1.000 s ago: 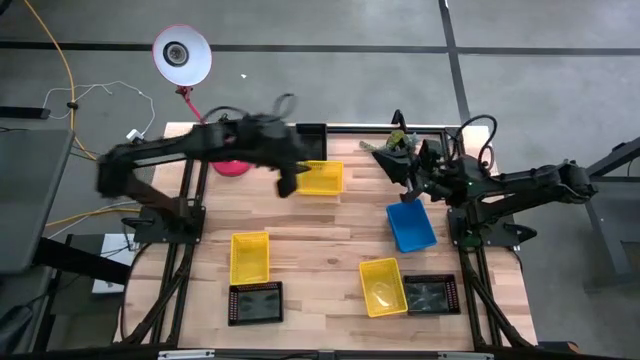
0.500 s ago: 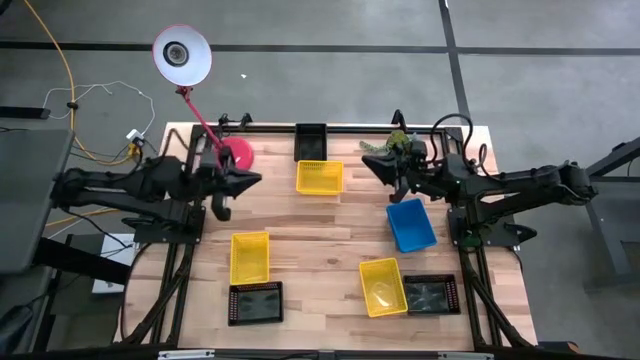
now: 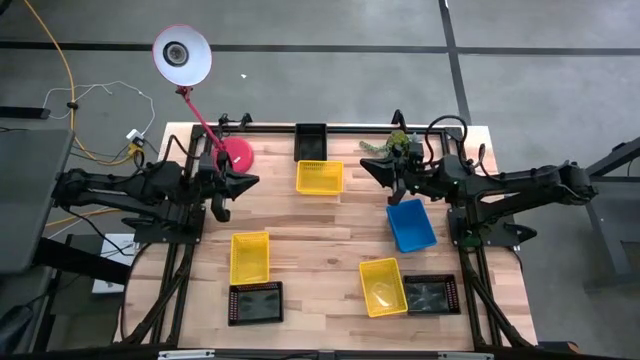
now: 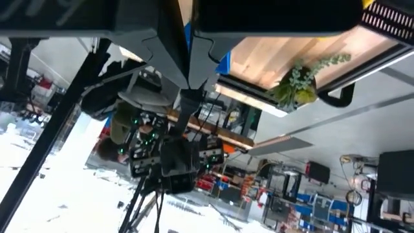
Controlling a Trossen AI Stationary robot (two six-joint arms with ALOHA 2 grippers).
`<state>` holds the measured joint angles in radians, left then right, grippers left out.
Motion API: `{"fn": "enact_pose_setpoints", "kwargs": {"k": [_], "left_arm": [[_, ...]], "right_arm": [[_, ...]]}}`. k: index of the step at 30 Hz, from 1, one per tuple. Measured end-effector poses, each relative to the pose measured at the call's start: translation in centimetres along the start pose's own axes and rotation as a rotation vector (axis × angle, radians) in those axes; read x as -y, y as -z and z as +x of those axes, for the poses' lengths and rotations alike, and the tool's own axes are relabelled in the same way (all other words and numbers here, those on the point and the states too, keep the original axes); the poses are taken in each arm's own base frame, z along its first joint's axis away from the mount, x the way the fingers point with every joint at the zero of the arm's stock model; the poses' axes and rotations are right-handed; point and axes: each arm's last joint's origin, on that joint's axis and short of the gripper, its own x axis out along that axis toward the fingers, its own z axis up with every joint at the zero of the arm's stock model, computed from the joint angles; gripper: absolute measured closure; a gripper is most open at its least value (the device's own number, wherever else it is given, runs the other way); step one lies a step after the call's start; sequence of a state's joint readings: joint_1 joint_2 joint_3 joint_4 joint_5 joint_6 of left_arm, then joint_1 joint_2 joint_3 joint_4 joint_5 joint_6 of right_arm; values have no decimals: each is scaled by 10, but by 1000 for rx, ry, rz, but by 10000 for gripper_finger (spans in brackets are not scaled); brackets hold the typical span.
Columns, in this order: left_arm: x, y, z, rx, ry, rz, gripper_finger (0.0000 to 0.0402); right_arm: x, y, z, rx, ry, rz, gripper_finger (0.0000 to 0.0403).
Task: Stack baskets by color
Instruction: Stack the top black bin on the right black bin
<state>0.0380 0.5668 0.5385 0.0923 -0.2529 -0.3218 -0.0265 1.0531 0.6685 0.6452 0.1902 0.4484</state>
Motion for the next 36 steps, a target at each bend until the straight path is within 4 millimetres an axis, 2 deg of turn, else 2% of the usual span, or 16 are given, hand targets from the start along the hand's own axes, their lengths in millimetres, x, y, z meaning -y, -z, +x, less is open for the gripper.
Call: {"fn": "enact_pose_setpoints", "kwargs": {"k": [4, 6, 9, 13, 16, 22, 26, 30, 36], "left_arm": [[1, 4, 4, -33, 28, 4, 401], [1, 5, 7, -44, 31, -5, 401], [2, 7, 10, -51, 29, -16, 401], [2, 8, 12, -54, 23, -16, 401], [2, 8, 12, -53, 23, -35, 401], [2, 8, 12, -54, 20, -51, 401], [1, 8, 12, -51, 10, -58, 401], [1, 8, 12, -47, 0, -57, 401], [0, 7, 12, -32, -41, -57, 401]], "right_arm": [[2, 3, 0, -31, 18, 44, 402], [5, 3, 4, -104, 74, 100, 398], [9, -1, 19, -270, 215, 101, 376], [23, -7, 51, -431, 449, 56, 317], [44, -6, 76, -517, 626, 83, 268], [98, 13, 129, -613, 782, 105, 196], [141, 32, 155, -681, 913, 101, 184], [180, 53, 170, -772, 1032, 126, 183], [215, 85, 186, -860, 1079, 211, 183]]}}
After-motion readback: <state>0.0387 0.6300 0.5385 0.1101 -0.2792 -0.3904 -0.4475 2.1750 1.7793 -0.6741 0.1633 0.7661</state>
